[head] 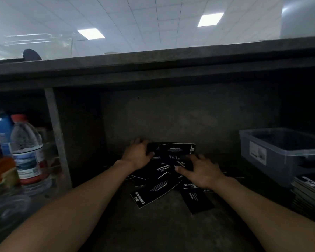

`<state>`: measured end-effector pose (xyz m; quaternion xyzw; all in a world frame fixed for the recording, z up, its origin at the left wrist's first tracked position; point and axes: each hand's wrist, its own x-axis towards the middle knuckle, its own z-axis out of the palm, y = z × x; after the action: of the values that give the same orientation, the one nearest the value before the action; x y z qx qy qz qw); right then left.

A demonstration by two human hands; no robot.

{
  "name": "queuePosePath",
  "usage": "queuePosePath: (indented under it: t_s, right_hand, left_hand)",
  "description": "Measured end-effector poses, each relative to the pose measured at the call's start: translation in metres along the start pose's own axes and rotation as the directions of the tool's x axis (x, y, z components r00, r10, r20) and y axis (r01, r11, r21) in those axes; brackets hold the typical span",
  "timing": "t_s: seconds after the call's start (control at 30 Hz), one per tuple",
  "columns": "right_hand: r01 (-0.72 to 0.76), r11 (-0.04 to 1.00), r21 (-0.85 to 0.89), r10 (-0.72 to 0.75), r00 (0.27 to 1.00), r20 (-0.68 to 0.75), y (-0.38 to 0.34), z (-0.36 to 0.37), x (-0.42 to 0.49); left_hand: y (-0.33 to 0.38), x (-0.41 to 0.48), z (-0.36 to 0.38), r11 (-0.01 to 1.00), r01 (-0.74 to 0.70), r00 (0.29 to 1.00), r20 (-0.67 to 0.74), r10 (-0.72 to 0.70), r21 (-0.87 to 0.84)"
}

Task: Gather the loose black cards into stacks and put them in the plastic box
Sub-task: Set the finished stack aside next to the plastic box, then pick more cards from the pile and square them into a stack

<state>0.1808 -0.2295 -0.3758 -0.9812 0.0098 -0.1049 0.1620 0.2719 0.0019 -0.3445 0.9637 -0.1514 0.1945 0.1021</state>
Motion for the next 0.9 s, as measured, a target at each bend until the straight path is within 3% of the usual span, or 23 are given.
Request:
queuePosePath:
  t_s: [0.17, 0.33, 0.4, 0.5, 0.6, 0.67, 0.7, 0.77, 0.83, 0.9]
  right_hand:
    - [-0.001, 1.000, -0.005, 0.001, 1.000, 0.007, 0.000, 0.002, 0.002]
    - [-0.007, 0.999, -0.037, 0.008, 1.000, 0.026, 0.000, 0.003, 0.002]
    - [-0.005, 1.000, -0.022, 0.005, 1.000, 0.005, -0.002, 0.001, 0.000]
    - [-0.023, 0.999, -0.026, 0.017, 0.979, -0.204, -0.002, -0.011, -0.003]
    - [-0.052, 0.992, 0.119, 0.105, 0.858, -0.502, 0.001, -0.023, -0.003]
    - [0.031, 0.960, 0.280, 0.151, 0.781, -0.605, 0.003, -0.030, -0.003]
    - [0.068, 0.945, 0.320, 0.145, 0.788, -0.598, 0.004, -0.033, -0.002]
    - [0.051, 0.947, 0.316, 0.082, 0.916, -0.393, 0.004, -0.036, 0.000]
    - [-0.039, 0.984, 0.173, 0.044, 0.999, -0.026, 0.006, -0.032, 0.003]
    - [-0.172, 0.982, -0.084, 0.184, 0.971, 0.155, 0.012, -0.025, 0.001]
  left_hand:
    - [0.006, 0.014, 0.008, 0.993, 0.005, 0.997, -0.082, 0.004, 0.117]
    - [0.020, 0.015, 0.019, 0.988, -0.132, 0.991, 0.015, 0.132, 0.078]
    - [0.026, 0.012, 0.021, 0.985, -0.156, 0.987, -0.015, 0.158, 0.076]
    - [0.030, 0.002, 0.006, 0.971, -0.179, 0.977, -0.086, 0.194, 0.157]
    - [0.026, -0.018, -0.019, 0.940, -0.275, 0.945, -0.125, 0.303, 0.201]
    - [0.024, -0.034, -0.033, 0.928, -0.368, 0.928, -0.036, 0.370, 0.056]
    - [0.022, -0.044, -0.039, 0.930, -0.353, 0.931, 0.064, 0.361, -0.107]
    - [0.019, -0.060, -0.051, 0.912, -0.169, 0.923, 0.264, 0.279, -0.373]
    - [0.006, -0.065, -0.059, 0.919, -0.046, 0.941, 0.291, 0.171, -0.391]
    - [-0.011, -0.066, -0.056, 0.947, 0.038, 0.964, 0.263, 0.050, -0.318]
